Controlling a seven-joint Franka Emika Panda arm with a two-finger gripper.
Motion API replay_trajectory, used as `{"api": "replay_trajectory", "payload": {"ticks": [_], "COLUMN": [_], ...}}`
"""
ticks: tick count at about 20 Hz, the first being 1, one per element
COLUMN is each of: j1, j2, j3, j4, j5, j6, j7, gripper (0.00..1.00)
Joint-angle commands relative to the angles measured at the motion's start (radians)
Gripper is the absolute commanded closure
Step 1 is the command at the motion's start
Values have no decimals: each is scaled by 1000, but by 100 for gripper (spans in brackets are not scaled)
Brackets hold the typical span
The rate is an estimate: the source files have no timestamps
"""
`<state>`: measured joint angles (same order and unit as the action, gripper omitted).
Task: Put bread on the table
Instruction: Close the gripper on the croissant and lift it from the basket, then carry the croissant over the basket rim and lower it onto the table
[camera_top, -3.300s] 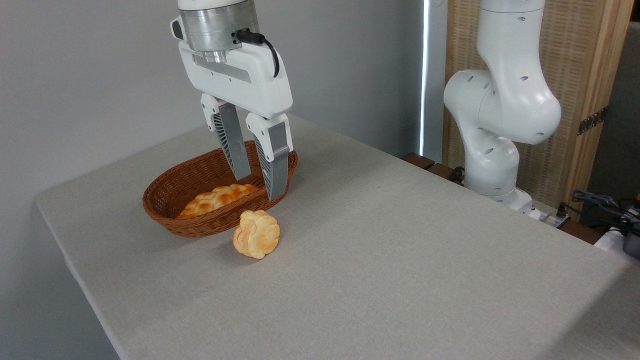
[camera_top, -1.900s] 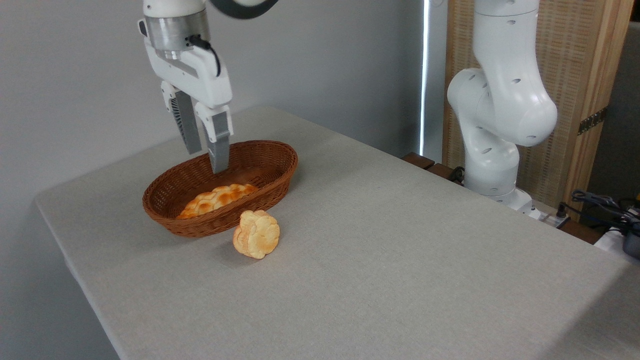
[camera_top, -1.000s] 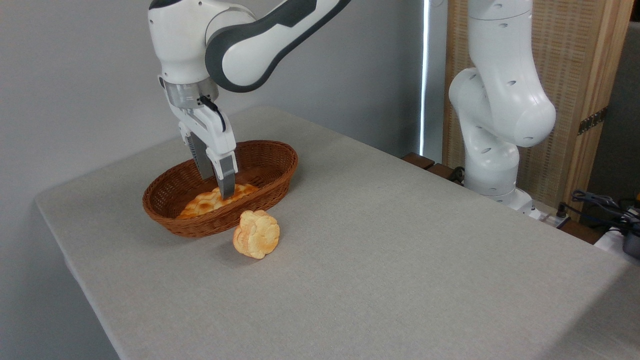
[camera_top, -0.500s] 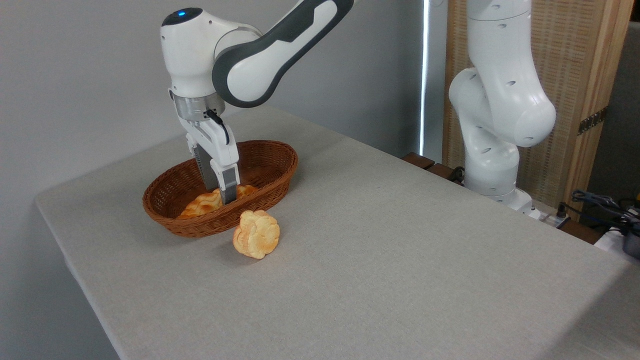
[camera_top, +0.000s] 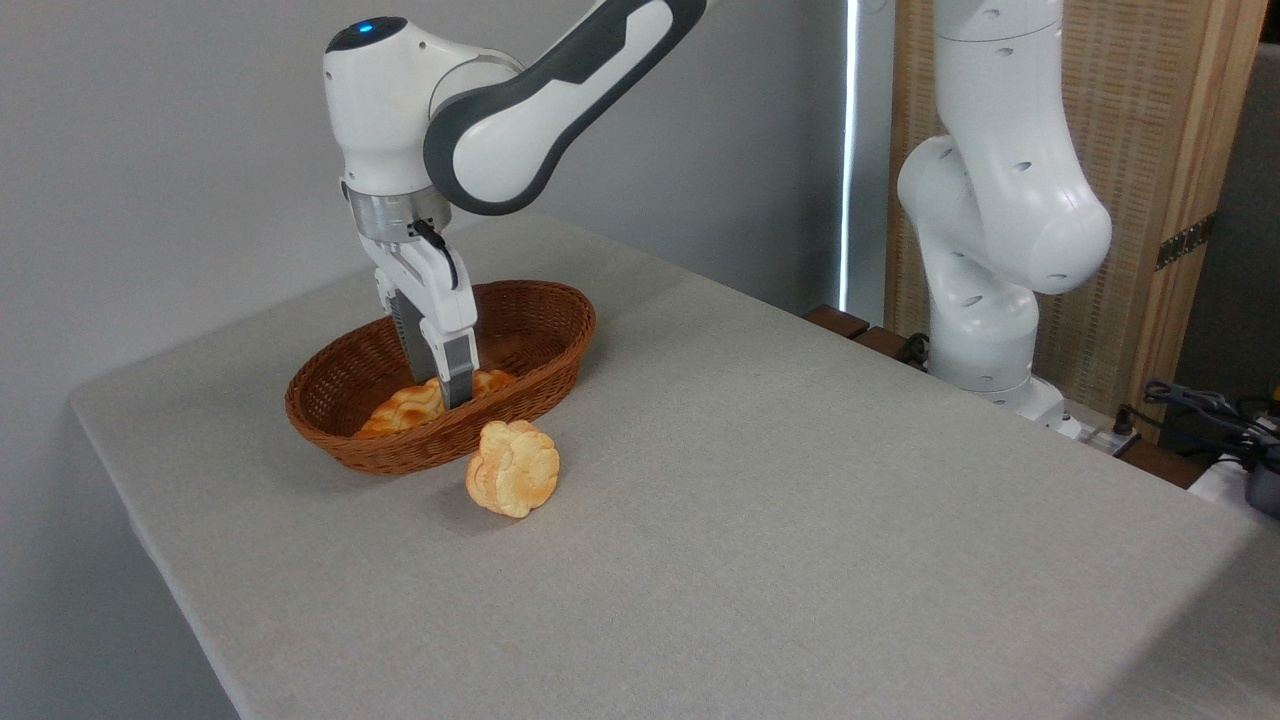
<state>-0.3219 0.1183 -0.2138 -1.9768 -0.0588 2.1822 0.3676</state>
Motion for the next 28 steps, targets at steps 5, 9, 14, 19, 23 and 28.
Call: {"api": "replay_trajectory", "payload": {"ticks": [5, 9, 14, 19, 23, 28], "j1": [3, 4, 9, 17, 17, 17], "j2": [-9, -12, -26, -26, -26, -31], "j3": [1, 5, 8, 11, 68, 217], "j4": [-14, -10, 61, 125, 196, 328], "j5": [5, 2, -35, -87, -124, -127], "j6": [22, 16, -97, -192, -260, -412], "j7": [1, -4, -7, -7, -3, 51], "gripper": [66, 70, 70, 70, 70, 69]}}
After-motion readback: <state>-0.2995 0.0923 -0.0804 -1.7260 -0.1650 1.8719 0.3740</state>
